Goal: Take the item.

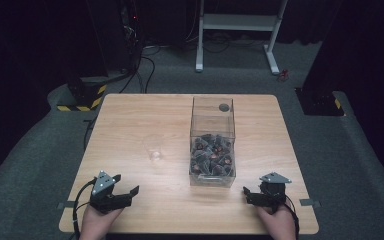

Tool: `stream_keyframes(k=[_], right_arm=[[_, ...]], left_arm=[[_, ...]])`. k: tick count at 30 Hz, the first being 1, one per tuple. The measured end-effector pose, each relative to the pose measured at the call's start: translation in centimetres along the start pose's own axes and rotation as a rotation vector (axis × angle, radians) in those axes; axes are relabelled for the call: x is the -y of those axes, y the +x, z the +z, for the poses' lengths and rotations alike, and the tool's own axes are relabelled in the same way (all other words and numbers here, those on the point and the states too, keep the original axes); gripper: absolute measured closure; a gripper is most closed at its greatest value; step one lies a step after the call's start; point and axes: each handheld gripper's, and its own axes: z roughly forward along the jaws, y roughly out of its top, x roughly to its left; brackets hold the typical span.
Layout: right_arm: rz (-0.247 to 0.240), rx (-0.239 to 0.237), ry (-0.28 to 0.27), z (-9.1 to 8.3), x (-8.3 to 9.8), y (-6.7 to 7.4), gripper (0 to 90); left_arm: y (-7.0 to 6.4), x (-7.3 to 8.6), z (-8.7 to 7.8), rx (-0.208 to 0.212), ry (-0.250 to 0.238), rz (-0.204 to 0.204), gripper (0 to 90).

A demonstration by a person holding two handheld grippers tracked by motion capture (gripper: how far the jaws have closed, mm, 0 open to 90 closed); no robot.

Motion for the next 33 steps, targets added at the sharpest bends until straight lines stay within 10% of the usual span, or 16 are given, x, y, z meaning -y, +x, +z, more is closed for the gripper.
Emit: stream_keyframes(k=[33], right_arm=[[-0.001,0.000,0.000,0.0,0.0,0.0,8.3]], left_arm=[[-2.4,-3.3,0.8,0.051,-0.024,0.025,19.6]])
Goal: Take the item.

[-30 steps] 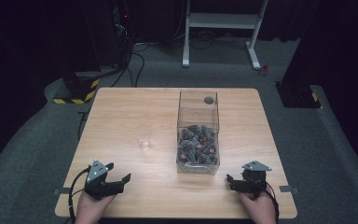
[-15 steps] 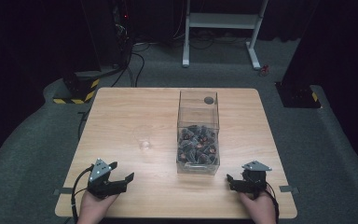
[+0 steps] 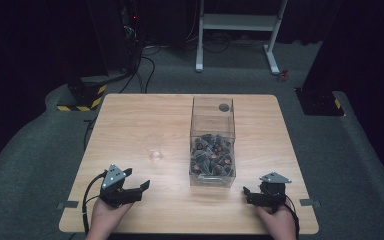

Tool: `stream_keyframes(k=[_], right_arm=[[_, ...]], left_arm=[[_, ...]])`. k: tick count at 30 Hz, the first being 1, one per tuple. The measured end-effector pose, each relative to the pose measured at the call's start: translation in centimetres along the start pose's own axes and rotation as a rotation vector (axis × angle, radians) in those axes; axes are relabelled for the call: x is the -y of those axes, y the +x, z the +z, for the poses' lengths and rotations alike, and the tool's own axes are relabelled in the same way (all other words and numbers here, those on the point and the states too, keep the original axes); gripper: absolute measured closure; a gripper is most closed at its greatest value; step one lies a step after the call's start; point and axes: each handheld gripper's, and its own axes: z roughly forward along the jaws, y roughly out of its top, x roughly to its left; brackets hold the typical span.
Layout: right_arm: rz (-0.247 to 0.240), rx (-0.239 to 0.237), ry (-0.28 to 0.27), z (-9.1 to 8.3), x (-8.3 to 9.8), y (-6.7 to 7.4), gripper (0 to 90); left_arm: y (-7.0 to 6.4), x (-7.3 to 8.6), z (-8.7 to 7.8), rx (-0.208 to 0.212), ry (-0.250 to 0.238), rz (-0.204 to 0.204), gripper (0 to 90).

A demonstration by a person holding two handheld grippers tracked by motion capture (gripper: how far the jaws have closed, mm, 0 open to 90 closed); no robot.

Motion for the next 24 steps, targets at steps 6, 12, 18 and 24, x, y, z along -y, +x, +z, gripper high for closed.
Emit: stream_keyframes(k=[6,12,18,24], right_arm=[[0.000,0.000,0.000,0.0,0.0,0.0,8.3],[0.001,-0.001,0.000,0.0,0.0,0.0,8.3],[0.000,0.000,0.000,0.0,0.0,0.0,8.3],[0.000,0.000,0.000,0.0,0.0,0.0,8.3]], left_arm=[[-0.3,-0.6,0.4,0.016,-0.006,0.005,19.7],[-0.9,-1.4,0.7,0.029,-0.027,0.016,19.6],[-1.3,-1.9,1.1,0.045,-0.033,0.022,19.6],[-1.9,-2.7,1.4,0.063,-0.042,0.026,19.5]])
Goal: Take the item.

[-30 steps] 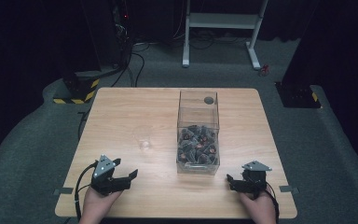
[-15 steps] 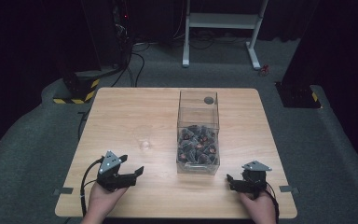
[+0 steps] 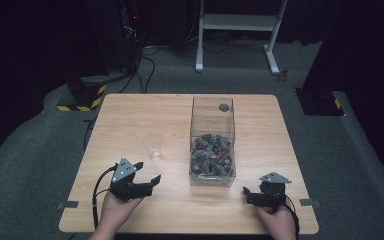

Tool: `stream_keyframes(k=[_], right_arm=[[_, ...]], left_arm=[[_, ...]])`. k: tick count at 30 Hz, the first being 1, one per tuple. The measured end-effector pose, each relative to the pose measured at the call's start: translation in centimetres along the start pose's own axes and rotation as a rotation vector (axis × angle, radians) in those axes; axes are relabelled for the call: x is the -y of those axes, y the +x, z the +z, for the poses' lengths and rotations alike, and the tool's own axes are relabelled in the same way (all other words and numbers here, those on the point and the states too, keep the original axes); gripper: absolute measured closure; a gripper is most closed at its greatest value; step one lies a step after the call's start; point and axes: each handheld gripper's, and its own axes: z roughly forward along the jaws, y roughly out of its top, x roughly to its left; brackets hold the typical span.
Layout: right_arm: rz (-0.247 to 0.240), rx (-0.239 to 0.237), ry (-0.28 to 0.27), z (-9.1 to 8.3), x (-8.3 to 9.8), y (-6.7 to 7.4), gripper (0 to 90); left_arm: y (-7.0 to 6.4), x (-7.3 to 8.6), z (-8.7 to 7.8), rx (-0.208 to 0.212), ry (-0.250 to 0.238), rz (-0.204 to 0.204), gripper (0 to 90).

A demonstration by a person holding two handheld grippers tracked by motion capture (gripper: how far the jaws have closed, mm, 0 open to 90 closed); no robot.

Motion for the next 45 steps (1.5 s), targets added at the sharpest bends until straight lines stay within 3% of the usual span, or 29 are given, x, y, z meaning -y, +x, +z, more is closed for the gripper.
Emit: stream_keyframes(k=[18,28,36,45], right_arm=[[-0.003,-0.004,0.002,0.0,0.0,0.0,8.0],[-0.006,-0.004,0.001,0.0,0.0,0.0,8.0],[-0.006,-0.004,0.001,0.0,0.0,0.0,8.0],[-0.006,-0.005,0.000,0.0,0.0,0.0,8.0]], left_arm=[[-1.3,-1.2,1.6,0.034,0.000,0.024,18.3],[-2.1,-1.3,2.4,0.045,0.008,0.054,21.4],[-2.7,-1.5,3.2,0.065,0.011,0.050,22.2],[-3.5,-2.5,3.9,0.090,0.007,0.075,24.3]])
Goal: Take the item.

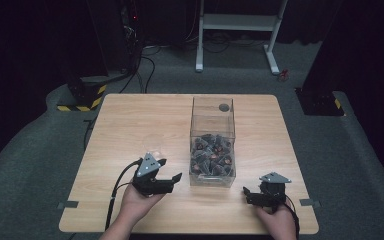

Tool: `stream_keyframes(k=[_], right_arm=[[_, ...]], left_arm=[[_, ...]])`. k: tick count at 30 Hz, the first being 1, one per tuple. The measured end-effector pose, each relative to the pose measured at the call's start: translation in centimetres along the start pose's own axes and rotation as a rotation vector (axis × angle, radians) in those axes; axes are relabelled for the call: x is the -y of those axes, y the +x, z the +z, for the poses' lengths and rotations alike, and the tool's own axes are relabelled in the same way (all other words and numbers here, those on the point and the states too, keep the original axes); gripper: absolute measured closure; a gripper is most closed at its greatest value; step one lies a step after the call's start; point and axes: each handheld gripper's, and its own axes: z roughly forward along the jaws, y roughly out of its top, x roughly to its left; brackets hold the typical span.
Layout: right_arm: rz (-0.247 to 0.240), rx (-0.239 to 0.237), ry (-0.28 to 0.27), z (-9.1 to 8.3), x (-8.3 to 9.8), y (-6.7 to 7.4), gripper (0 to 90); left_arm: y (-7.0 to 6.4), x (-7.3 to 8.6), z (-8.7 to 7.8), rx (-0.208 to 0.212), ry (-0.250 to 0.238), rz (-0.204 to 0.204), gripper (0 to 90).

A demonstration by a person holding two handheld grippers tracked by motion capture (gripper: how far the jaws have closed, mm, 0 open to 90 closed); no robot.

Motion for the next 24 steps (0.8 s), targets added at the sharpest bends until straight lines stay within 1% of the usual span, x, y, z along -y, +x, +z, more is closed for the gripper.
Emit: stream_keyframes(k=[3,4,7,13,14,15,16,18,24], right_arm=[[0.001,0.000,0.000,0.0,0.0,0.0,8.0],[0.000,0.000,0.000,0.0,0.0,0.0,8.1],[0.000,0.000,0.000,0.0,0.0,0.0,8.0],[0.000,-0.001,0.000,0.0,0.0,0.0,8.0],[0.000,-0.001,0.000,0.0,0.0,0.0,8.1],[0.000,-0.001,0.000,0.0,0.0,0.0,8.0],[0.000,-0.001,0.000,0.0,0.0,0.0,8.1],[-0.001,-0.001,0.000,0.0,0.0,0.0,8.0],[0.000,-0.002,0.001,0.0,0.0,0.0,8.1]], left_arm=[[-0.2,-0.2,0.1,0.004,-0.001,0.008,24.2],[-0.3,-0.4,0.2,0.004,0.001,0.017,24.2],[-0.5,-0.8,0.5,0.003,-0.005,0.021,23.9],[-0.8,-1.3,0.9,0.014,-0.009,0.018,23.0],[-0.8,-1.4,1.1,0.025,-0.013,0.011,22.5],[-0.8,-1.4,1.1,0.025,-0.013,0.012,22.4],[-0.8,-1.5,1.3,0.029,-0.016,0.003,22.5],[-0.9,-1.5,1.4,0.034,-0.017,-0.001,22.4],[-1.0,-1.8,1.9,0.025,-0.006,0.010,21.9]])
